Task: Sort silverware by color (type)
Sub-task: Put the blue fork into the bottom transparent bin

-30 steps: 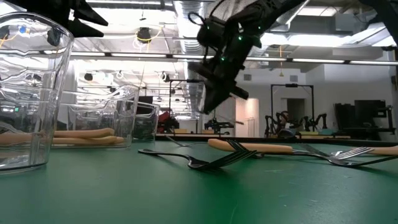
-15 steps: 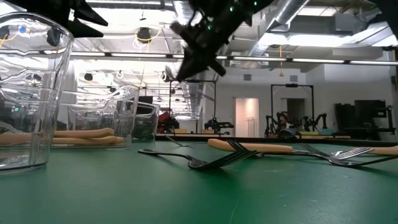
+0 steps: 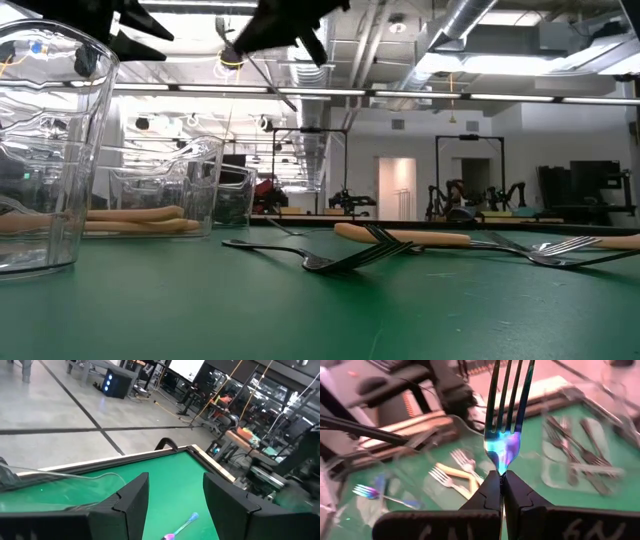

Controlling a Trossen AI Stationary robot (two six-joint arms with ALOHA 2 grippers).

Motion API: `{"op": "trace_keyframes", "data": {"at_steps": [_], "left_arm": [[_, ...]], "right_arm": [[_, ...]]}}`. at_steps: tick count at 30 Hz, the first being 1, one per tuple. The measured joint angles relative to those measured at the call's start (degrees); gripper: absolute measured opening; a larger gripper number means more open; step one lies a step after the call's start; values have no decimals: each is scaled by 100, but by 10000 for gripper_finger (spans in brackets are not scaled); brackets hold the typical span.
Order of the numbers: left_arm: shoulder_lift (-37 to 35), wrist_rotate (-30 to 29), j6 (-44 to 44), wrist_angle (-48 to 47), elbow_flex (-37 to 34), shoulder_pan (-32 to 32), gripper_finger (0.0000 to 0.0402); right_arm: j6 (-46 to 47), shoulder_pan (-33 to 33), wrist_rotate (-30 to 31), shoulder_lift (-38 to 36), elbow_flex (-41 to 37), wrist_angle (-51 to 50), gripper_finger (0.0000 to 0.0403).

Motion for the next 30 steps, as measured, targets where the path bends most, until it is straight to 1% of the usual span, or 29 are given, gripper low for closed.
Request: {"op": "trace_keyframes", "data": {"at_steps": [5,11,17,23,30], "left_arm": [[0,-1,-291,0,0,-2,172],[1,1,-445,1,0,-1,172],[0,-13,-558,-1,0,0,172],[-1,-40,-610,1,0,-2,172],[1,-74,-606,0,1,-1,172]], "right_arm": [[-484,326,7,2,0,472,13],[-1102,646,5,2,0,1076,13],[-1410,874,7,2,0,1677,13],[-1501,998,5,4,0,1736,13],[-1954,1205,5,9,0,1878,13]]}}
